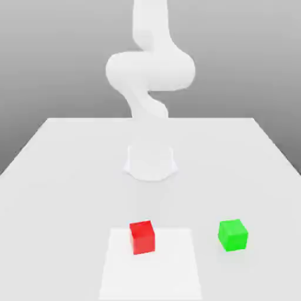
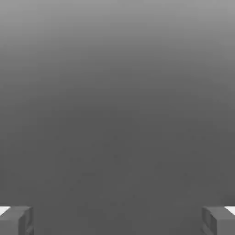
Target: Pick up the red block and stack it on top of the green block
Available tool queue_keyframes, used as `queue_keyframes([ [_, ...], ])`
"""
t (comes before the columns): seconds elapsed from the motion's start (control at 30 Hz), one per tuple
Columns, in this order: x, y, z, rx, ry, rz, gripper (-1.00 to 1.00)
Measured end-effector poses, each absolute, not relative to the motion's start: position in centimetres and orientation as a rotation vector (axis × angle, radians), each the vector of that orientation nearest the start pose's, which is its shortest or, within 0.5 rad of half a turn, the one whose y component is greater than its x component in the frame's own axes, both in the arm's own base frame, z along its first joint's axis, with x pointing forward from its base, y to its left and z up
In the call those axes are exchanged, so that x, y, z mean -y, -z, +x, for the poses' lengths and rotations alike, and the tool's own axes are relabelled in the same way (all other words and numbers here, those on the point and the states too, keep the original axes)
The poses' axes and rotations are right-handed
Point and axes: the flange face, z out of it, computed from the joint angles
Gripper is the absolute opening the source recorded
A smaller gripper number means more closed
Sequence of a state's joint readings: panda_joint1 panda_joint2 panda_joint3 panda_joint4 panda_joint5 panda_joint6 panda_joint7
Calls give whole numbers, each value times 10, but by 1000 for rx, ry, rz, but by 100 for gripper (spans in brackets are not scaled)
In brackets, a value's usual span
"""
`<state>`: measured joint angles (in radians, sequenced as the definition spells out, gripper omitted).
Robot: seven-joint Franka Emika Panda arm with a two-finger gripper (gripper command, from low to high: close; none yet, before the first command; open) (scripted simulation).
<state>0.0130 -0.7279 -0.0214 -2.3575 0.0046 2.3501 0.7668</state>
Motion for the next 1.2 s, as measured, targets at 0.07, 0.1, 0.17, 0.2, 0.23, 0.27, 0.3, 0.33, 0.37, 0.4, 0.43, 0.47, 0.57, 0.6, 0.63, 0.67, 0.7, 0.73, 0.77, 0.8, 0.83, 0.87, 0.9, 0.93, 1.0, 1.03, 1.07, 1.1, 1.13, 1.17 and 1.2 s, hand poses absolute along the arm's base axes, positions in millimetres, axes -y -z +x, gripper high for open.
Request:
queue_keyframes([
  [0.07, 10, -612, 400, -1017, 844, -2566, 0],
  [0.1, 11, -587, 409, -1013, 798, -2597, 0],
  [0.17, 13, -537, 422, -1002, 707, -2656, 0],
  [0.2, 14, -512, 427, -996, 661, -2685, 0],
  [0.23, 14, -487, 430, -989, 614, -2713, 0],
  [0.27, 15, -462, 432, -981, 567, -2742, 0],
  [0.3, 15, -437, 432, -973, 519, -2770, 0],
  [0.33, 15, -412, 431, -964, 469, -2798, 0],
  [0.37, 15, -387, 428, -954, 419, -2825, 0],
  [0.4, 15, -362, 424, -943, 367, -2853, 0],
  [0.43, 16, -336, 418, -932, 313, -2881, 0],
  [0.47, 16, -311, 410, -919, 256, -2909, 0],
  [0.57, 18, -234, 375, -875, 69, -2996, 0],
  [0.6, 19, -218, 368, -866, 35, -3010, 0],
  [0.63, 19, -206, 365, -859, 19, -3017, 0],
  [0.67, 19, -195, 364, -856, 11, -3021, 0],
  [0.7, 19, -185, 363, -854, 7, -3023, 0],
  [0.73, 19, -176, 363, -853, 5, -3024, 0],
  [0.77, 20, -167, 362, -854, 4, -3024, 0],
  [0.8, 20, -157, 361, -855, 2, -3024, 0],
  [0.83, 20, -149, 360, -856, 1, -3023, -100],
  [0.87, 20, -149, 360, -856, 1, -3023, -100],
  [0.9, 19, -149, 360, -856, 1, -3024, -100],
  [0.93, 20, -149, 360, -856, 1, -3024, -100],
  [1.0, 19, -149, 360, -857, 0, -3024, -100],
  [1.03, 19, -144, 360, -857, 0, -3023, -100],
  [1.07, 19, -147, 360, -856, 0, -3023, -100],
  [1.1, 19, -153, 361, -855, 1, -3024, -100],
  [1.13, 20, -160, 361, -854, 2, -3024, -100],
  [1.17, 20, -169, 362, -854, 2, -3024, -100],
  [1.2, 20, -177, 362, -854, 2, -3024, -100],
])
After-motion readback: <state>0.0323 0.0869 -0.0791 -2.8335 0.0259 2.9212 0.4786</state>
